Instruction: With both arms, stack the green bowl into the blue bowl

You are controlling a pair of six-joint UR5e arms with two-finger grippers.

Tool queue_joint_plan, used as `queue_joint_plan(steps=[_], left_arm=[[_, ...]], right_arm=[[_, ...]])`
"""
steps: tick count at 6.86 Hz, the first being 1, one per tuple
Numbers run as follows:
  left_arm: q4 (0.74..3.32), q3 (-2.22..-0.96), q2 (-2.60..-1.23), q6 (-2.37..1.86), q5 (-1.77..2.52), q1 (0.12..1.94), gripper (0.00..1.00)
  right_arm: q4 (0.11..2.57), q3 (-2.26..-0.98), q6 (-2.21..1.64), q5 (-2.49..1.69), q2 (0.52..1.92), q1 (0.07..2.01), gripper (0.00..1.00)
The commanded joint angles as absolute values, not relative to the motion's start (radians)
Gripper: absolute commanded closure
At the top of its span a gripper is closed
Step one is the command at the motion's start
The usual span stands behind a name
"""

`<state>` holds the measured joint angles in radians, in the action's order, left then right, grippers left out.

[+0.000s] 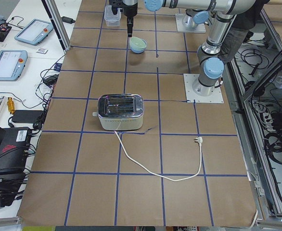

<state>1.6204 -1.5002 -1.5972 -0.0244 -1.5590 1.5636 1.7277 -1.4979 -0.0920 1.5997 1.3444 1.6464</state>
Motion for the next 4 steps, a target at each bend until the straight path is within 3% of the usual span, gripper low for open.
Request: queue_joint_plan(steps=[1,4], left_arm=[[1.609,-1.5,-1.597,-0.025,-1.56,1.563,0.0],[1.609,-1.5,-1.597,-0.026,-1.557,1.562,0.0]], right_arm=[[1.674,-1.554,0.012,1.601,1.446,1.585,0.0],[1.563,-1.558,0.089,1.598,1.548,1.555,0.0]])
